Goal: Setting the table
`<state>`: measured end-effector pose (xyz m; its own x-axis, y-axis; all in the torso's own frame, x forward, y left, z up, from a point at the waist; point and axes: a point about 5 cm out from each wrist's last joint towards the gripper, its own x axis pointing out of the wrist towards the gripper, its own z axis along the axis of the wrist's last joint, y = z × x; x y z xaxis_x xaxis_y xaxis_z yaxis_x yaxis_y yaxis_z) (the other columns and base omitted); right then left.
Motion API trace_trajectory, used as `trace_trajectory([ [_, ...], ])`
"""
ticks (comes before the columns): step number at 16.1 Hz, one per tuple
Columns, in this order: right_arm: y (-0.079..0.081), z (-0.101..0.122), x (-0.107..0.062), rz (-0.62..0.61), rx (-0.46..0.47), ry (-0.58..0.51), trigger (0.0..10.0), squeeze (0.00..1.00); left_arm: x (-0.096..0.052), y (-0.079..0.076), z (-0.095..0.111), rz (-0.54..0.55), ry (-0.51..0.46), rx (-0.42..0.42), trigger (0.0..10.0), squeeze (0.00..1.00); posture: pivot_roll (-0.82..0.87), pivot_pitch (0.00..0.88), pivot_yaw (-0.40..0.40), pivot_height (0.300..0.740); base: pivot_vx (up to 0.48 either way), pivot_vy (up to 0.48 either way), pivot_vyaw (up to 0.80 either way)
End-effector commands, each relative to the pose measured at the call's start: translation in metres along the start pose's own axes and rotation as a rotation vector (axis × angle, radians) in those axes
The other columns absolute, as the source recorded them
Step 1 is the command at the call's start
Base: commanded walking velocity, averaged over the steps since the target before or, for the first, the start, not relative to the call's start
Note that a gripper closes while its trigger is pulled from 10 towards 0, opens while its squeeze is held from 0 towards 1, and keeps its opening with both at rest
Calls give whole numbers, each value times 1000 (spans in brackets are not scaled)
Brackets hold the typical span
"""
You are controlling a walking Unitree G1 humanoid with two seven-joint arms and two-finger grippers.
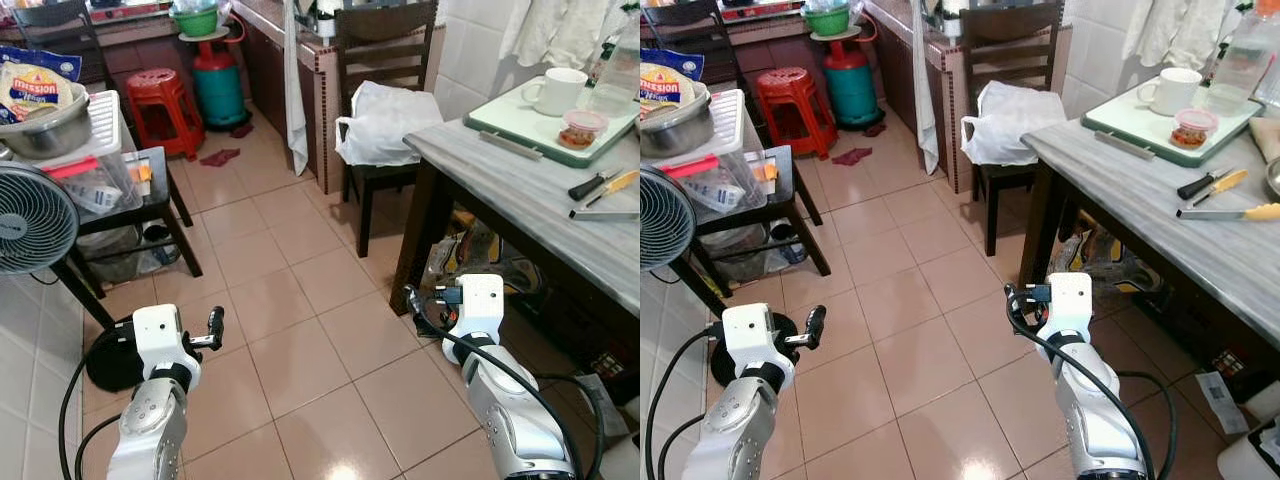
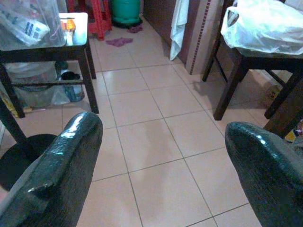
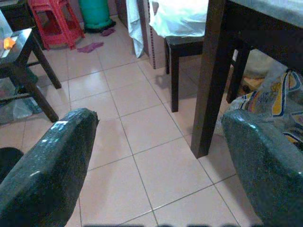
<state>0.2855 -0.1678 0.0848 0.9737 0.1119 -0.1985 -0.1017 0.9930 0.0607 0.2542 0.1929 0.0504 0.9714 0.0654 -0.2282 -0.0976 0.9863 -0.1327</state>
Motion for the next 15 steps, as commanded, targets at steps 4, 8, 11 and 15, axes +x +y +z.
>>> trace_trajectory([
  [4,0,-1,3,-10,19,10,10000,0,4,4,4,14,-8,12,10000,0,-245,0,82,740,0,0,-783],
  [8,1,0,3,-8,20,5,10000,0,5,4,4,13,-9,11,10000,0,-240,0,82,740,0,0,-783],
  [11,2,2,3,2,18,-18,10000,0,2,4,2,2,-14,5,10000,0,-235,0,80,740,0,0,0],
  [15,3,2,3,10,14,-24,10000,0,1,4,2,-5,-16,7,10000,0,-229,0,77,740,0,182,0],
])
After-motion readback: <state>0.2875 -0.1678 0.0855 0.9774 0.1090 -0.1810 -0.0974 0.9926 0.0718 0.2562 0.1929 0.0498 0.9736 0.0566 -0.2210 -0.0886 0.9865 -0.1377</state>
